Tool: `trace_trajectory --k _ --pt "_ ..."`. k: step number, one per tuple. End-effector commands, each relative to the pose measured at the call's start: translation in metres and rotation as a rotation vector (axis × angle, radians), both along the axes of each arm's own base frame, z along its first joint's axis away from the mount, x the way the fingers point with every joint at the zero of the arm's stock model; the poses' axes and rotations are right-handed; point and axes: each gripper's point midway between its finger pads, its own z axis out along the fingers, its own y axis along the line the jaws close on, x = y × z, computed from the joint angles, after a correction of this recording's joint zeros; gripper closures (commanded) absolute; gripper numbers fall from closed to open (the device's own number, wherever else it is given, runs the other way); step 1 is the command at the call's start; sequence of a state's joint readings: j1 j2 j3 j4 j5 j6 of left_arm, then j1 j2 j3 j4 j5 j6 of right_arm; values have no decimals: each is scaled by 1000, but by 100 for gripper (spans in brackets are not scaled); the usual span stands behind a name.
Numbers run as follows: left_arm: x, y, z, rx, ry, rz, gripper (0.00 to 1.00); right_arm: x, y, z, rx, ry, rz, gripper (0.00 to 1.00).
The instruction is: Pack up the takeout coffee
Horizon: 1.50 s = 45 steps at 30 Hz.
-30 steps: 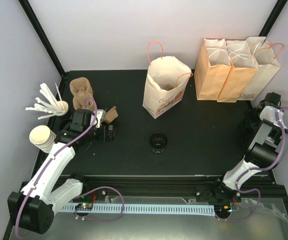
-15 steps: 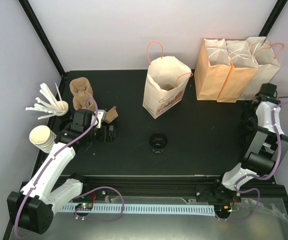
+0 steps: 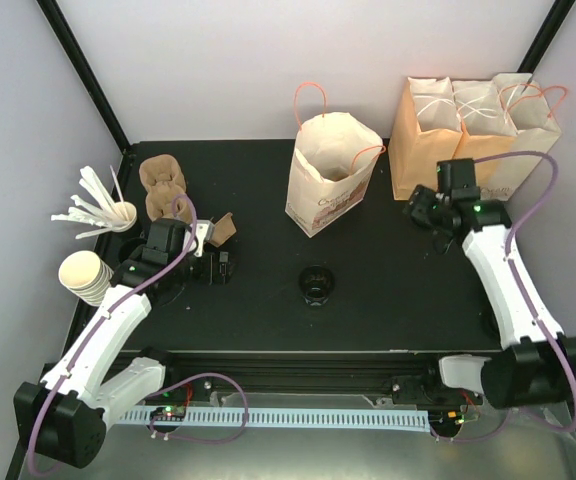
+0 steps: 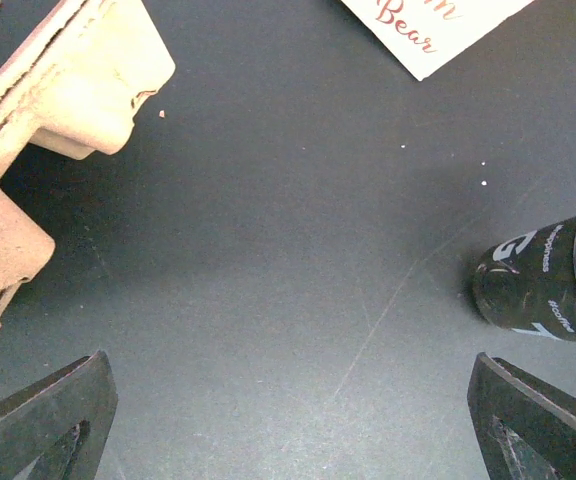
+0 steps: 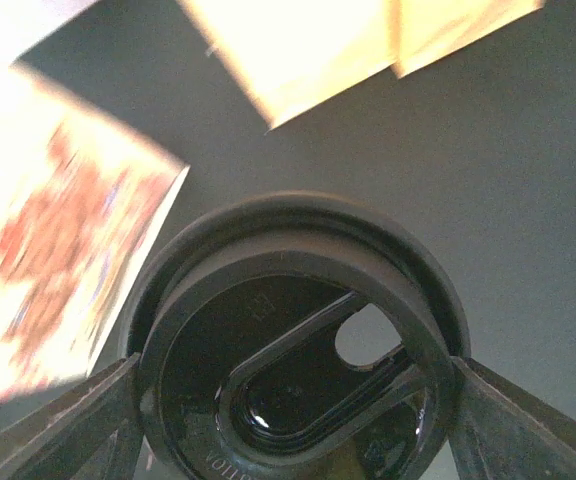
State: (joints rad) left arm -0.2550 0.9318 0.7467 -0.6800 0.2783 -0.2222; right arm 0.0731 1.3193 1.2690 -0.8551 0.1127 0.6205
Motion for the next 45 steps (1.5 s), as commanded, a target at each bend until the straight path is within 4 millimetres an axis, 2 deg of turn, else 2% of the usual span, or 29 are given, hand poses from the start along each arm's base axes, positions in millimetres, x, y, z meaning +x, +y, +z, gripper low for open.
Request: trace_trajectory --k 1,6,11,15,19,26,33,39,45 --pt "0 -9 4 -30 4 -40 1 -44 64 -8 12 44 291 20" --pt "-4 -18 7 -57 10 -83 1 -94 125 -20 51 98 576 22" --pt "-7 -25 13 -89 13 -119 1 -143 175 -17 107 102 836 24" --pt "-12 -39 21 -196 53 -133 2 -160 193 -21 133 100 939 23" --pt "-20 -58 26 -331 86 -154 3 -166 205 -32 148 120 980 24" --pt "-35 -84 26 -449 110 -195 2 -168 225 -41 75 135 1029 25" --pt "-49 -115 12 -508 152 -243 3 -161 236 -46 -49 158 1075 24" --pt "-46 -124 8 -515 162 -240 4 -146 237 -51 -137 155 1055 23" --pt "-41 -128 7 -526 164 -234 5 -140 251 -59 -142 151 1082 22"
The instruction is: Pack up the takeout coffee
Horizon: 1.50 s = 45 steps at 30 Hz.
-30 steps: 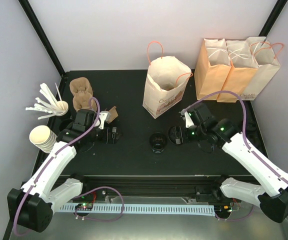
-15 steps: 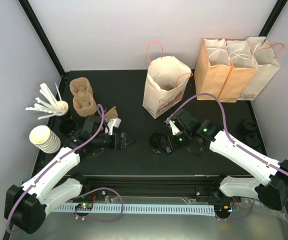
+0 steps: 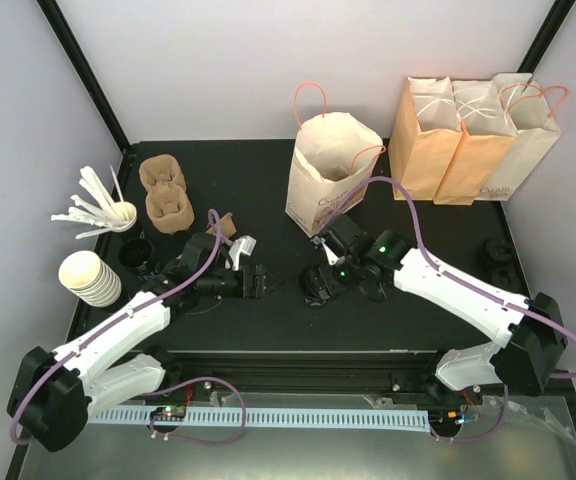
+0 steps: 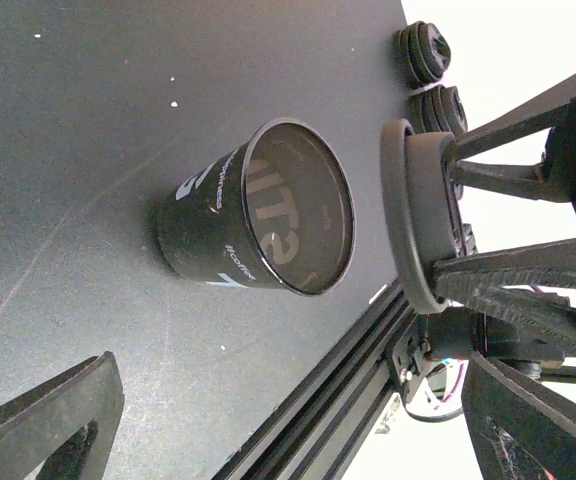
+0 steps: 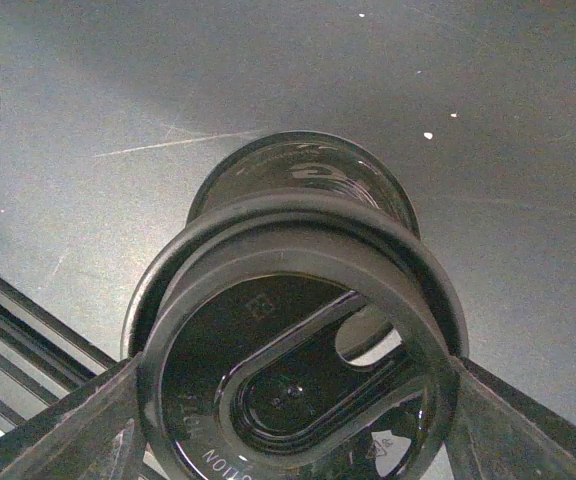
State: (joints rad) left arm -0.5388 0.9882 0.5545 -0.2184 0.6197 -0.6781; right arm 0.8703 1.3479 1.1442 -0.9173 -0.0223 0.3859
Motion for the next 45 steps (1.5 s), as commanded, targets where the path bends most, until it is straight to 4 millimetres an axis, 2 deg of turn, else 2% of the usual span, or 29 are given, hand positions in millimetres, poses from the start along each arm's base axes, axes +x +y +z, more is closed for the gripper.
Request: trace_trajectory --k 1,8,18,30,33,41,45 --pt "9 -7 8 -37 -22 18 5 11 11 5 6 -61 23 22" --pt "13 -11 3 -44 8 21 7 18 19 -9 -41 -67 33 22" --pt "16 -15 -7 -43 45 26 18 21 28 -26 -87 -59 57 22" --pt "19 -19 -16 -41 69 14 27 24 24 -44 -158 -44 55 21" --pt "19 -19 -17 -40 72 12 28 26 21 -40 -166 -56 41 21" --pt "19 -19 -18 -34 73 10 28 27 21 -8 -126 -106 40 21" --pt "19 -19 -19 -33 73 9 28 27 18 -5 -121 -114 32 21"
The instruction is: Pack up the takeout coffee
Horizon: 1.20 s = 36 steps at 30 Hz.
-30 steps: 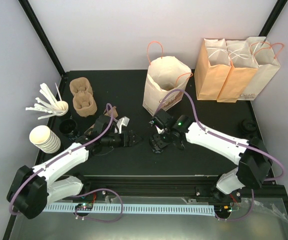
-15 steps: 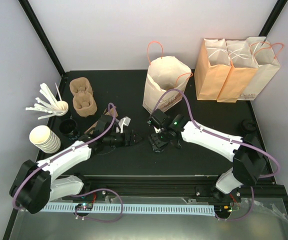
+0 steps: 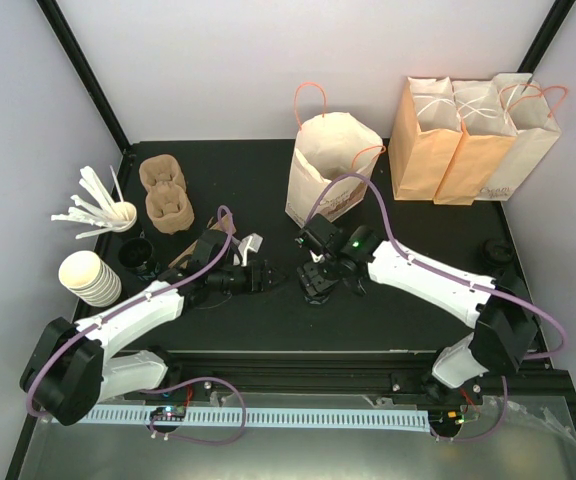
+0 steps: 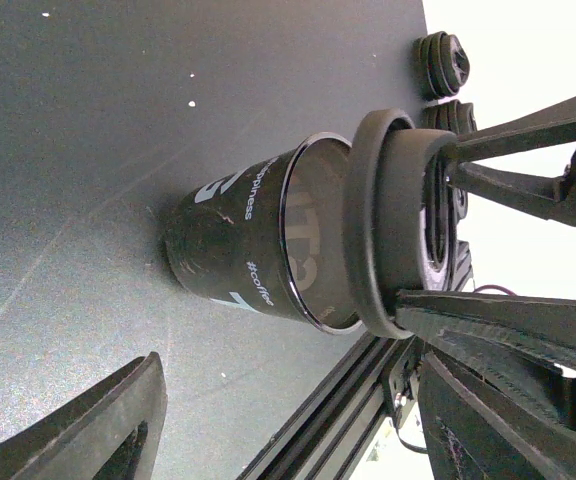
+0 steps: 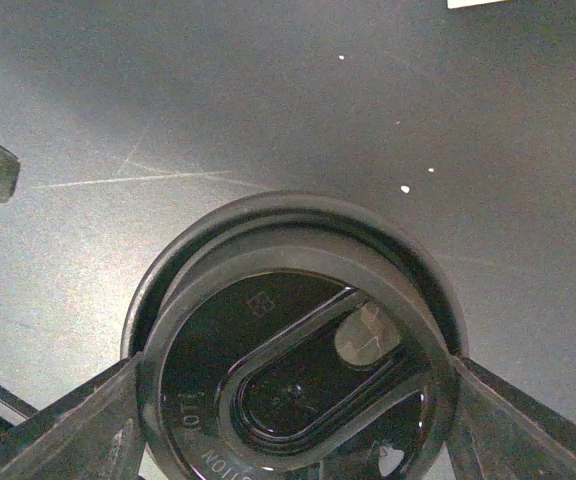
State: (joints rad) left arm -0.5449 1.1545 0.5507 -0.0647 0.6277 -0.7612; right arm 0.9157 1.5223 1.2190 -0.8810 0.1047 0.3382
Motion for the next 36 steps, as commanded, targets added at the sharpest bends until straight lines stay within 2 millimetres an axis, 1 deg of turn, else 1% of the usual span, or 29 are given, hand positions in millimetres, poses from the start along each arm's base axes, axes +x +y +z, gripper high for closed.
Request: trace_trajectory --k 1,4,15,21,24,25,31,34,35,36 --pt "0 -4 3 -16 -11 -19 28 2 -2 19 14 -49 -2 21" --pt "0 -4 3 -15 -10 -20 28 1 -2 13 8 -42 0 21" --pt "-1 -4 3 -12 -7 -22 28 -2 -3 -23 -34 11 3 21" --pt "-2 -7 -1 -11 6 -30 30 -7 4 -28 -7 40 28 21" --pt "-2 -9 -4 -12 15 -40 39 -8 6 -29 0 45 34 21" --pt "-3 -11 -5 -13 19 -45 40 -8 5 -29 -3 45 33 21" --pt "-3 -19 -11 -19 38 -62 42 -6 -4 -35 -59 24 21 20" --pt "-3 -25 -8 -31 31 -74 43 -6 -10 -39 -98 14 16 20" --pt "-2 -27 -14 -22 48 -79 43 -6 -10 -40 -103 14 17 20" --pt "-2 -29 -15 -20 51 -82 44 -8 -10 -40 -103 17 20 21"
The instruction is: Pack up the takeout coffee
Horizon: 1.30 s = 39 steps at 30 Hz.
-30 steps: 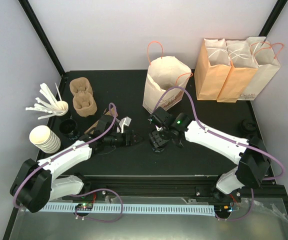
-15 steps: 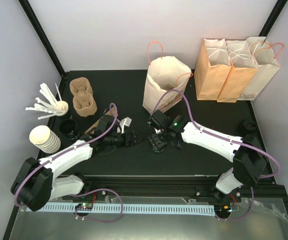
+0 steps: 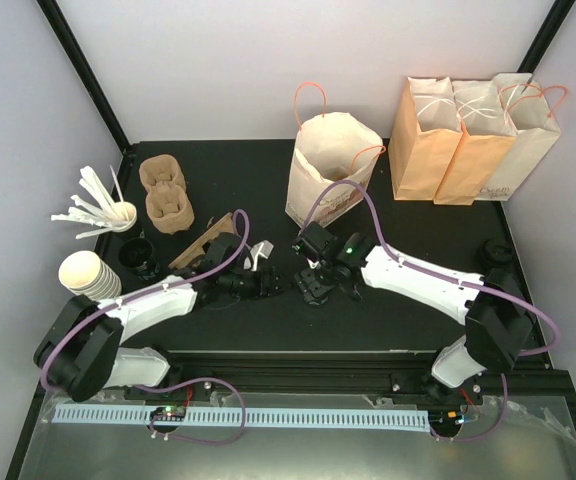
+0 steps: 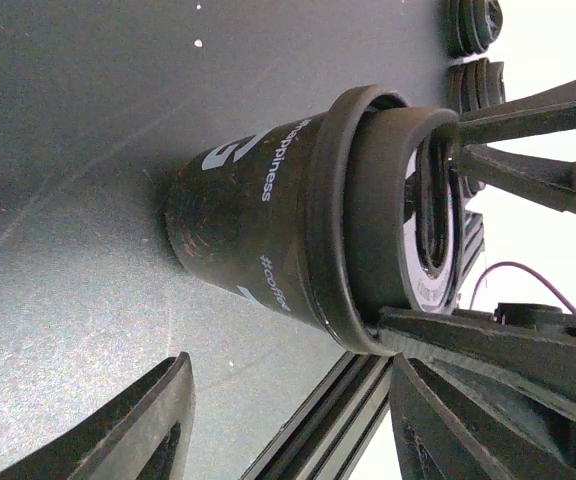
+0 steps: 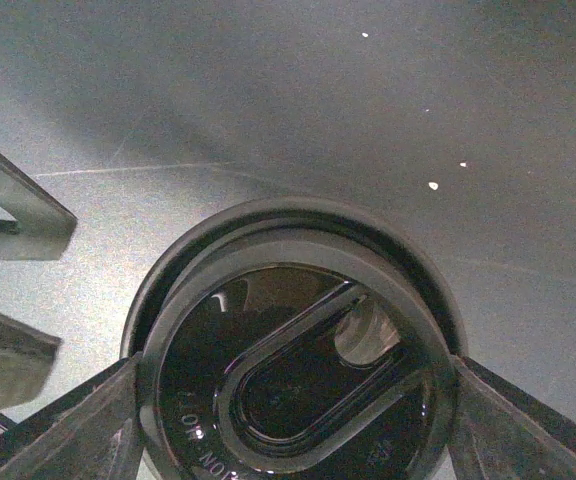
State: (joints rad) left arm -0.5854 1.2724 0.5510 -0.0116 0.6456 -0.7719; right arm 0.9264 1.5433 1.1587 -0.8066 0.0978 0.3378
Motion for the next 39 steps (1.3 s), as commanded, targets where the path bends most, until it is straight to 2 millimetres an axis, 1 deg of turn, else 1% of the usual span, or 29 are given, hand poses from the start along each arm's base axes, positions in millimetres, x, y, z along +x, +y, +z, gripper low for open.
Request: trace_trajectory --k 1,6,10,13,16,21,24,28,32,36,39 --pt "4 -18 10 -46 -16 -38 45 -6 -13 -19 -97 7 9 20" --pt "5 -30 8 -66 -1 -61 56 -9 -8 -15 -50 10 19 20" --pt "7 -33 9 -83 3 -58 67 -6 -15 -20 -81 0 -6 20" --pt "7 -32 9 -79 -2 -52 68 -5 -21 -25 -103 -7 -27 20" --pt "6 -30 6 -75 -5 -45 69 -5 -20 -24 -92 -10 -27 20" --pt "9 -28 -4 -49 10 -25 76 -5 -19 -16 -70 -25 -21 20" --pt "12 -28 -9 -37 9 -16 79 -6 -21 -14 -73 -24 -20 20" --pt "18 -34 -7 -46 -3 -22 83 -8 -23 -17 -73 -17 -23 20" --pt "21 -41 -8 -43 -10 -40 84 -10 -22 -15 -54 -11 -15 20" --pt "23 -49 -8 -39 -12 -61 86 -12 -19 -12 -34 -6 3 17" --pt "23 -53 -7 -36 -16 -71 85 -15 -18 -16 -40 13 16 17"
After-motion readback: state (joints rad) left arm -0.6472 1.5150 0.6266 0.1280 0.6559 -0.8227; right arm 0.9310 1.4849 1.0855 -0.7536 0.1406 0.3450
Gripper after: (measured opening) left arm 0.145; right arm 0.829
